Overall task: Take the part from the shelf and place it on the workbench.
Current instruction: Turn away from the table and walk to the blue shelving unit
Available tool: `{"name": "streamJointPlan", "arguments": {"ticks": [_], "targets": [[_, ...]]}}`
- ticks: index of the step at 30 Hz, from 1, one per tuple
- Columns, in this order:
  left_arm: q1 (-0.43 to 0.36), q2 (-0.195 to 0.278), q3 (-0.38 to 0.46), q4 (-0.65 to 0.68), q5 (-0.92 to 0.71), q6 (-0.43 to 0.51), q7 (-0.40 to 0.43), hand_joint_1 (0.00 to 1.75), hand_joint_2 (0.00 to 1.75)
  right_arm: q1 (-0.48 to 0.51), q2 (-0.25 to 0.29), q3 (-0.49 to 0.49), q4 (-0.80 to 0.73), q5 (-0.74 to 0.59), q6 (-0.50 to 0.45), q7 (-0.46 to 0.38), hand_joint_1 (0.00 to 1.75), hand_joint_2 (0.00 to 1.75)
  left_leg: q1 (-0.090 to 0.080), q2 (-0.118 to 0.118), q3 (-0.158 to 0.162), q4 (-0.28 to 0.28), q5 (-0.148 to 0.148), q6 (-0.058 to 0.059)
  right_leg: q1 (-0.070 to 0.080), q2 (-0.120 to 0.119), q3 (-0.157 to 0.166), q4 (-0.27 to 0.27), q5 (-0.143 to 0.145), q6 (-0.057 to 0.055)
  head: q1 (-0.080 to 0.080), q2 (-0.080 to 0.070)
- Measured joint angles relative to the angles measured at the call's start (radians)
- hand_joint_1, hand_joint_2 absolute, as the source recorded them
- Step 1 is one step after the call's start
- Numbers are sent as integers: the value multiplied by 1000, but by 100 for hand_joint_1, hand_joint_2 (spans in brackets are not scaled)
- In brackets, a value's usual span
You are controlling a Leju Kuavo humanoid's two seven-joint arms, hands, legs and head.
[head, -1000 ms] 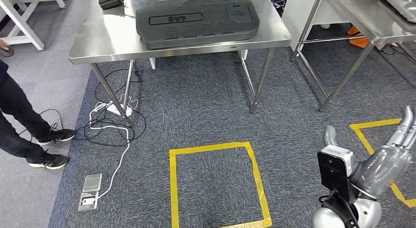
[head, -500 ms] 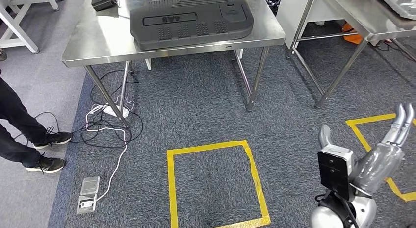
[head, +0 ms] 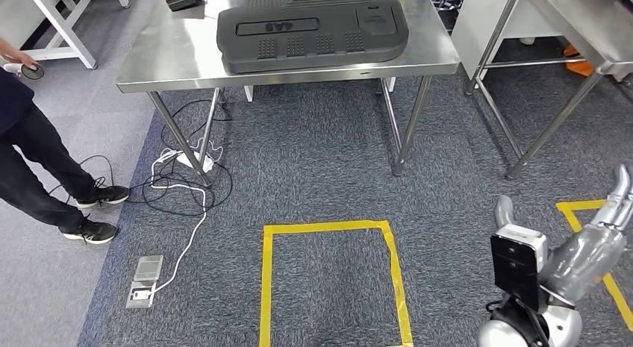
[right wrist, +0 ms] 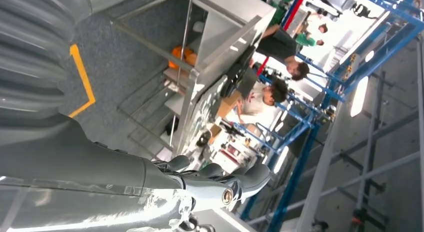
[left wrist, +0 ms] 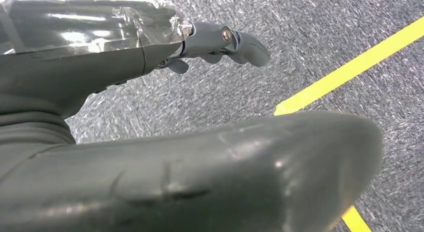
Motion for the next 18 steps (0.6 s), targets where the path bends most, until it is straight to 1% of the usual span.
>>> {"name": "streamJointPlan", "arguments": {"ticks": [1,2,3,4,5,6,7,8,9,10,11,12,13,14,15,16,17,18], "targets": [[1,0,0,0,0,0,-1,0,0,-1,0,0,0,0,0,0,0,175,-2,15,-18,40,-21,0,2,-10,1,-1,-1,-7,-8,0],[1,0,0,0,1,1,-1,0,0,-1,0,1,0,0,0,0,0,175,-7,32,-48,101,-49,3,5,-20,2,-1,-2,-11,-17,0],[1,0,0,0,2,1,-2,0,0,-1,0,1,0,0,0,1,0,175,-11,41,-86,172,-79,6,9,-31,3,-1,-4,-14,-26,0],[2,0,0,0,3,1,-2,0,0,-1,0,1,0,0,0,2,0,175,-16,44,-121,237,-101,11,14,-42,3,-1,-5,-18,-32,0],[4,0,0,0,4,1,-2,0,0,-1,0,1,0,1,0,4,0,175,-21,44,-145,276,-107,17,19,-53,5,-1,-7,-21,-35,0],[6,0,0,0,6,2,-2,0,0,-1,-1,1,0,1,0,7,0,175,-27,45,-149,276,-92,27,25,-63,7,-1,-10,-24,-36,0],[7,0,0,0,7,2,-2,0,0,-2,-1,1,0,2,0,8,0,175,-35,50,-135,236,-59,41,31,-73,12,-1,-12,-27,-37,0],[8,0,0,0,8,2,-2,0,0,-2,-1,2,0,2,0,10,0,175,-46,62,-108,170,-21,59,35,-83,17,-2,-16,-29,-38,0],[8,0,0,0,8,2,-3,0,0,-3,-1,2,0,2,0,11,0,175,-56,84,-81,107,8,77,40,-93,22,-3,-19,-29,-37,0],[7,0,0,0,8,2,-3,0,0,-4,-1,2,0,2,0,11,0,175,-66,103,-60,55,25,89,43,-101,26,-5,-21,-28,-36,0],[6,0,0,0,8,3,-3,0,0,-5,-1,2,0,2,0,12,0,175,-72,117,-50,26,30,94,45,-110,28,-7,-23,-26,-35,0],[5,0,0,0,8,3,-3,0,0,-5,-1,2,0,2,0,12,0,175,-75,120,-49,17,28,94,46,-119,29,-10,-23,-24,-34,0],[6,0,0,0,8,3,-4,0,0,-6,-1,2,0,2,0,13,0,175,-75,111,-48,8,31,92,46,-128,32,-12,-24,-20,-35,0],[9,0,0,0,9,3,-4,0,0,-8,-1,2,0,2,0,13,0,175,-71,102,-44,-1,36,91,46,-131,37,-15,-27,-15,-35,0],[10,0,0,0,9,4,-4,0,0,-9,-1,3,0,2,0,12,0,175,-66,92,-39,-11,41,92,46,-119,40,-8,-35,-10,-35,0],[11,0,0,0,9,4,-4,0,0,-10,-2,3,0,2,0,11,0,175,-60,83,-34,-21,46,93,45,-97,34,14,-52,-4,-34,0],[10,0,0,0,10,4,-4,0,0,-10,-2,3,0,1,0,10,0,175,-57,74,-30,-27,50,94,43,-68,16,58,-79,0,-31,0],[8,0,0,0,10,5,-4,0,0,-9,-3,3,0,0,0,8,0,175,-57,64,-30,-28,51,96,41,-43,-13,118,-108,3,-28,0]]}}
